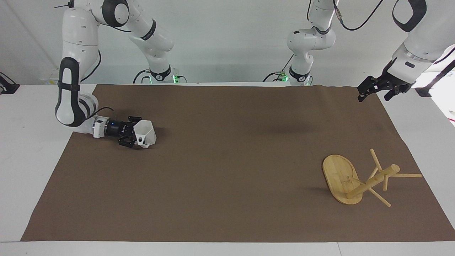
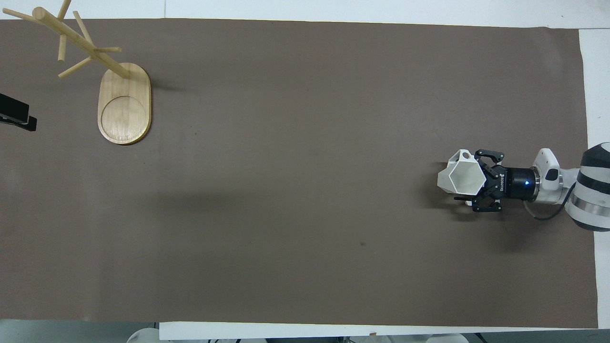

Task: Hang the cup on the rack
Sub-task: 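Lift the white cup with the right gripper and carry it toward center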

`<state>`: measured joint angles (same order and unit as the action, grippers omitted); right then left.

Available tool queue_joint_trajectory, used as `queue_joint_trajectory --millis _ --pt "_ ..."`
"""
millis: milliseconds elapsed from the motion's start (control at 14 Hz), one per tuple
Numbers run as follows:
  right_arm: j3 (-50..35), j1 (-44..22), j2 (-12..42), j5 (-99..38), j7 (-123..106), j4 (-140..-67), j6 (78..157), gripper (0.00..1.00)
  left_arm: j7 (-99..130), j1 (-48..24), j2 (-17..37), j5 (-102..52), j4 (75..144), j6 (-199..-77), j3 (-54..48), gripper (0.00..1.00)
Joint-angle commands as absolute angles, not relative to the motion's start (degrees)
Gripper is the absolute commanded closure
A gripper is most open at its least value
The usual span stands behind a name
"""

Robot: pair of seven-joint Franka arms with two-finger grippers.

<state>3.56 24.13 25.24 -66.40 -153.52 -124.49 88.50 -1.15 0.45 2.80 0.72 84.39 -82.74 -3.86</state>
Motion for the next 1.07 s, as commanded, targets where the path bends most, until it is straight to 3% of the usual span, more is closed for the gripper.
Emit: queue_joint_trajectory --millis 0,214,357,429,714,786,1000 --pt "3.52 23.56 23.55 -67.76 -154.77 -126.39 89.74 0.0 -1.05 0.18 1.05 0.88 86.4 -83.14 -3.43 0.0" --pt "3.52 22.6 23.55 -67.85 -154.78 -126.47 89.65 0.01 -1.05 0.18 1.05 0.88 86.4 -83.14 -3.43 0.0" --pt "3.52 22.33 23.55 -68.37 -154.86 -126.47 89.74 0.07 -1.06 0.18 1.05 0.88 86.4 -83.14 -3.43 0.0" --pt "3.52 22.24 23.55 -68.55 -154.86 -126.47 89.74 0.14 -1.23 0.18 1.05 0.88 86.4 -83.06 -3.43 0.0" --pt "3.52 20.31 23.64 -68.47 -154.69 -125.77 89.74 0.66 -0.79 -0.18 1.05 1.41 86.4 -82.18 -3.6 0.0" --pt "3.52 18.82 23.64 -68.64 -154.51 -125.16 89.39 0.72 -0.88 -0.18 0.97 1.41 86.4 -82.09 -3.6 0.0" --pt "2.55 12.6 23.29 -74.5 -152.94 -124.28 89.64 0.72 0.69 -0.43 1.05 1.41 86.4 -82.35 -3.52 0.0"
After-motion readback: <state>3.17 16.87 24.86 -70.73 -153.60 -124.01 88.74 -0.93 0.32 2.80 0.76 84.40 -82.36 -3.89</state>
